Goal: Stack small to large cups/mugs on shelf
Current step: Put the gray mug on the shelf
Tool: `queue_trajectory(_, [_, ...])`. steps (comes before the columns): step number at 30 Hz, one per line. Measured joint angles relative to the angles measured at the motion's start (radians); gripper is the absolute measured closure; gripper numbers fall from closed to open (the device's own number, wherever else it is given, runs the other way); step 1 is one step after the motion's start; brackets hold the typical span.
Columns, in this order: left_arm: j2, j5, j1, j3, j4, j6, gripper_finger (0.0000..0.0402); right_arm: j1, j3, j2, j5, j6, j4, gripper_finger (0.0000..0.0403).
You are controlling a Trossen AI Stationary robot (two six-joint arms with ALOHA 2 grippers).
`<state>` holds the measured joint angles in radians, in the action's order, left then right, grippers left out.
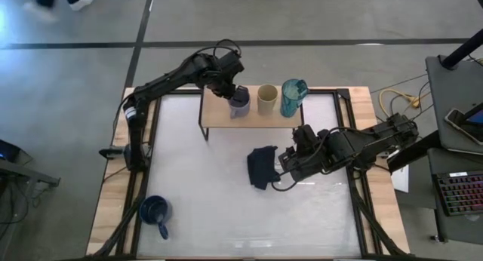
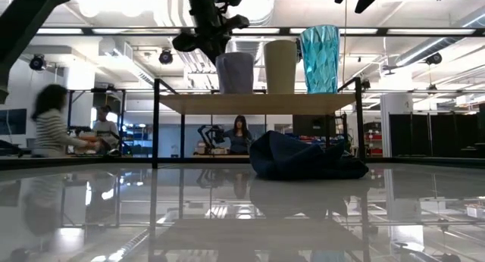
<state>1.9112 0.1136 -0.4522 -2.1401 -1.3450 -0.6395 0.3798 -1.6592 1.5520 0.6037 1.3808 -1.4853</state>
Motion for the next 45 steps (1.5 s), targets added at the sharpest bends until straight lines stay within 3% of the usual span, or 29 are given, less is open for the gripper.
queue_trajectory(45, [-0.008,-0.031,0.009,0.007,0.045,0.017,0.0377,0.000,0.001,0.002,0.001,-0.020,-0.008,0.0197])
